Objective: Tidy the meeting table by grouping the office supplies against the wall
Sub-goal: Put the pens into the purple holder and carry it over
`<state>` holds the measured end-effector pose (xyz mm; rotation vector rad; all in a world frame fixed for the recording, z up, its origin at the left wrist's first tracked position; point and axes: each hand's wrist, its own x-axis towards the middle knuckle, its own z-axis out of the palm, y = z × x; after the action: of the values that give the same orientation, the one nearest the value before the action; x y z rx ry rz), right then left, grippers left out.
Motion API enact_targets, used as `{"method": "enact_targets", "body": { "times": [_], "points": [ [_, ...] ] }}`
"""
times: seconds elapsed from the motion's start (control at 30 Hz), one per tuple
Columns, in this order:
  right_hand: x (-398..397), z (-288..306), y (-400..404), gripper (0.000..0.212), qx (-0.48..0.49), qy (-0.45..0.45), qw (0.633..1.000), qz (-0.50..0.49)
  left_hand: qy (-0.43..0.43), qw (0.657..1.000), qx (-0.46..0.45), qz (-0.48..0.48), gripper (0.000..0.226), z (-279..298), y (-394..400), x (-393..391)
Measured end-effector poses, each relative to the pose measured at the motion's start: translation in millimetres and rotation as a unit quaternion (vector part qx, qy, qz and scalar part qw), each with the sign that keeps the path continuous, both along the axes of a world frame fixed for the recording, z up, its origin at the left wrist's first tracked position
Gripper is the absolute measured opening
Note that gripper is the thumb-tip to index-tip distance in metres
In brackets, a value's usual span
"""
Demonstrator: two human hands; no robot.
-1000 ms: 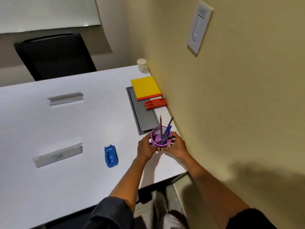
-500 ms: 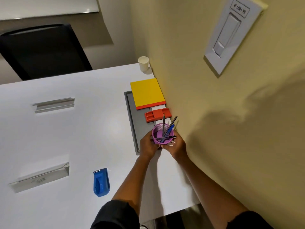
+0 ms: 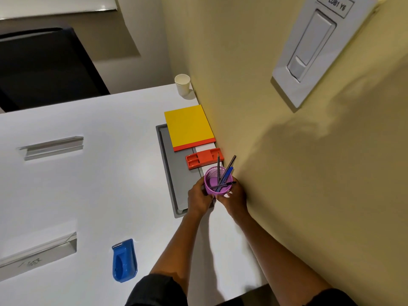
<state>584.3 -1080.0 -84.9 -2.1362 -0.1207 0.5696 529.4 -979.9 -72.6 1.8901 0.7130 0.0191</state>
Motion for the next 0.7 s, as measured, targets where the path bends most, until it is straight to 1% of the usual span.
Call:
{"method": "enact_targets", "body": {
  "times": [0.07,0.17,0.2,0.33,0.4,0.47,0.53,0.6,0.7],
  "points": [
    [0,-3,1,0.060,-0.002,-0.008,1.000,0.003,0.000,1.000,-0.006,0.003,0.052,2,-1,-1],
    [-4,0,-1,0.070,0.033,0.000,0.998,-0.051,-0.008,1.000,-0.012,-0.004,0.053,4,-1,-4],
    [-6,0,-2,0.073,0.034,-0.010,0.998,-0.056,-0.007,1.000,-0.013,-0.008,0.053,5,-2,-6],
    [-21,3,-6,0.077,0.061,-0.020,0.994,-0.091,-0.013,1.000,-0.002,-0.007,0.047,10,-6,-24],
    [-32,5,-9,0.082,0.057,-0.026,0.993,-0.097,0.014,0.999,0.031,-0.007,0.050,16,-6,-37],
    [-44,9,-12,0.092,0.042,-0.008,0.993,-0.109,0.044,0.997,0.055,-0.009,0.059,21,-6,-51],
    [-54,13,-16,0.096,0.018,0.006,0.993,-0.117,0.057,0.995,0.081,-0.015,0.064,27,-6,-68],
    [-65,18,-20,0.094,-0.011,-0.006,0.994,-0.112,0.066,0.989,0.129,-0.031,0.066,32,-5,-86],
    [-86,28,-25,0.088,-0.018,-0.013,0.996,-0.090,0.083,0.975,0.200,-0.046,0.068,41,-4,-118]
  ]
}}
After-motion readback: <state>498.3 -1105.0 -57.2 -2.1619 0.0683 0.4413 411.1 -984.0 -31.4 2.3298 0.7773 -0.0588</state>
